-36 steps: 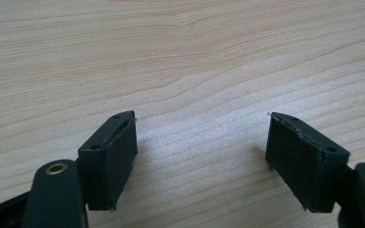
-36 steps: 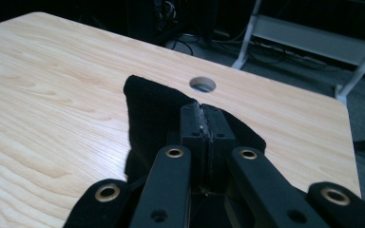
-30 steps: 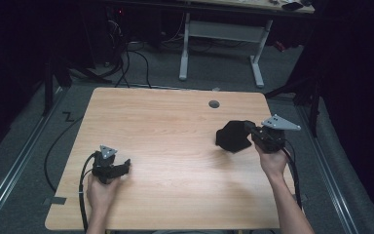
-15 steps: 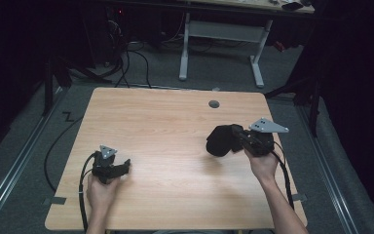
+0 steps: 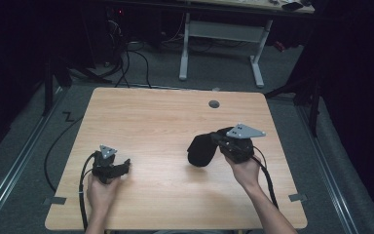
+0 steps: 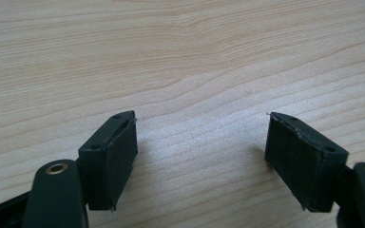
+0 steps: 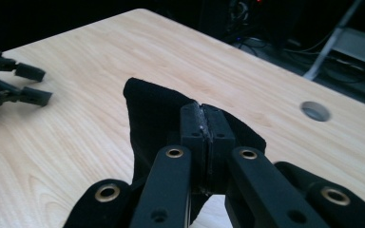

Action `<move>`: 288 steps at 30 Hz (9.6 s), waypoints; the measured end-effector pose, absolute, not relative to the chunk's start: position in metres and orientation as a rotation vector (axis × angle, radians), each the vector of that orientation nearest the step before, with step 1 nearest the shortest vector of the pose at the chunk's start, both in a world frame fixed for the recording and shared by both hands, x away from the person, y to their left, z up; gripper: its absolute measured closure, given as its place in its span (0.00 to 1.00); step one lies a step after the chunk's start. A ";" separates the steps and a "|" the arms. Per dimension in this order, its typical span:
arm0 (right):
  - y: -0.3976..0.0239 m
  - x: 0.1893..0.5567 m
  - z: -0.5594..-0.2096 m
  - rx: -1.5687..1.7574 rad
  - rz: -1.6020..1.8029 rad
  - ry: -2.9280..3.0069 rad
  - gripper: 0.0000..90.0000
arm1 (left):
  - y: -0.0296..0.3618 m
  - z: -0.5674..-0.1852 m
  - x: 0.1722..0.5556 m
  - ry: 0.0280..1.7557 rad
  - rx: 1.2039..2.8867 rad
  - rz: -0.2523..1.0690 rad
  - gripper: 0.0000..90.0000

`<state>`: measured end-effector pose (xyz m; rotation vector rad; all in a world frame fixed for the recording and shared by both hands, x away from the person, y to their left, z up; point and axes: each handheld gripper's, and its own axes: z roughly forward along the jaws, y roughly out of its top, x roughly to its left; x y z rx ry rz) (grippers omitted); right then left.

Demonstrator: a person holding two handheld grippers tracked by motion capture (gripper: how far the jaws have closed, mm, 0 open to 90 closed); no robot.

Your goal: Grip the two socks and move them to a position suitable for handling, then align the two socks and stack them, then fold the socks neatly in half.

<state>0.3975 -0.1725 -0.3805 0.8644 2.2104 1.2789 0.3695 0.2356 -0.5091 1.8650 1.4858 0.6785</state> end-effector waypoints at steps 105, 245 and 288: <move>-0.088 0.479 -0.494 1.053 0.979 2.384 0.63 | 0.074 -0.504 0.370 1.051 2.106 0.517 0.37; -0.182 0.467 -0.400 1.144 1.254 2.259 0.93 | 0.187 -0.508 0.385 1.394 1.915 0.644 0.34; -0.149 0.435 -0.483 1.188 1.086 2.456 0.71 | 0.187 -0.508 0.384 1.390 1.918 0.642 0.33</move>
